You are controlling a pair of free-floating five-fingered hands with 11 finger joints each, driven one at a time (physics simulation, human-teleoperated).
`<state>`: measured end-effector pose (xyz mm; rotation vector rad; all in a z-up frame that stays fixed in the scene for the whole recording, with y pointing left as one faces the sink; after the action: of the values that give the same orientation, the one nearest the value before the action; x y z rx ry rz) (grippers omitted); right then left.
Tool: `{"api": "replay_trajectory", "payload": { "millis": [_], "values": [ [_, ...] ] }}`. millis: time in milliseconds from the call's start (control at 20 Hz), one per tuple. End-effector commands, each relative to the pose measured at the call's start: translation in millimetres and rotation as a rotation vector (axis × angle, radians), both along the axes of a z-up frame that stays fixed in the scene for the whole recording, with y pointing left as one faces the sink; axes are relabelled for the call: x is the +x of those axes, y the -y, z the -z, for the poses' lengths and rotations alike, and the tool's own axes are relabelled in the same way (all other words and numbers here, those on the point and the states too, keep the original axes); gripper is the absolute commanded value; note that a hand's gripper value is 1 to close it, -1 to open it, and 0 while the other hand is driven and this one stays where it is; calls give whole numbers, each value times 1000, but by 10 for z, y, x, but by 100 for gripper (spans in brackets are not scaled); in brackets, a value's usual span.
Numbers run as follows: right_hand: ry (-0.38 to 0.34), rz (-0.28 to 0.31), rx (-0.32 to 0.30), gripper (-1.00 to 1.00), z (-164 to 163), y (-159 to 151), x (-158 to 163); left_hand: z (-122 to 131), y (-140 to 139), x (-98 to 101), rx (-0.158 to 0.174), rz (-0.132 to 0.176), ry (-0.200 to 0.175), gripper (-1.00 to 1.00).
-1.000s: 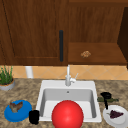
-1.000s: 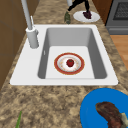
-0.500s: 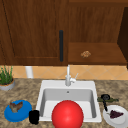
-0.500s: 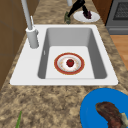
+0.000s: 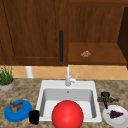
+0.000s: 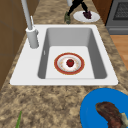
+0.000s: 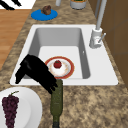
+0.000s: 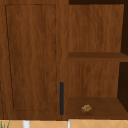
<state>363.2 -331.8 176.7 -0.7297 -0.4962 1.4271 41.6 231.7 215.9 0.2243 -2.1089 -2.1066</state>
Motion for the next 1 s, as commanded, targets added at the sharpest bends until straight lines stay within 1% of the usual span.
{"api": "replay_trajectory", "payload": {
  "millis": [0, 50, 150, 200, 250, 300, 350, 500, 700, 750, 800, 950],
  "values": [
    [21, 27, 8, -100, -198, 96, -66, 0, 0, 0, 0, 0, 0, 0],
    [22, 32, 13, -100, -272, 112, -84, 0, 0, 0, 0, 0, 0, 0],
    [14, 22, 11, -100, -367, 108, -88, 0, 0, 0, 0, 0, 0, 0],
    [3, 16, 14, -100, -253, 71, -7, 0, 0, 0, 0, 0, 0, 0],
    [3, 22, 16, -100, -214, 70, 56, 0, 0, 0, 0, 0, 0, 0],
    [11, 48, 15, -100, -142, 37, 83, 0, 0, 0, 0, 0, 0, 0],
    [-9, 54, -5, -100, -62, -64, 211, 0, 0, 0, 0, 0, 0, 0],
    [-23, 90, -21, -100, 70, -72, 375, 0, 0, 0, 0, 0, 0, 0],
    [-29, 96, -29, -100, 234, -146, 651, 0, 0, 0, 0, 0, 0, 0],
    [-24, 87, -25, -100, 353, -127, 695, 0, 0, 0, 0, 0, 0, 0],
    [3, 70, -18, -100, 475, -79, 684, 0, 0, 0, 0, 0, 0, 0],
    [57, 71, -2, -100, 661, -48, 875, 0, 0, 0, 0, 0, 0, 0]
  ]
}}
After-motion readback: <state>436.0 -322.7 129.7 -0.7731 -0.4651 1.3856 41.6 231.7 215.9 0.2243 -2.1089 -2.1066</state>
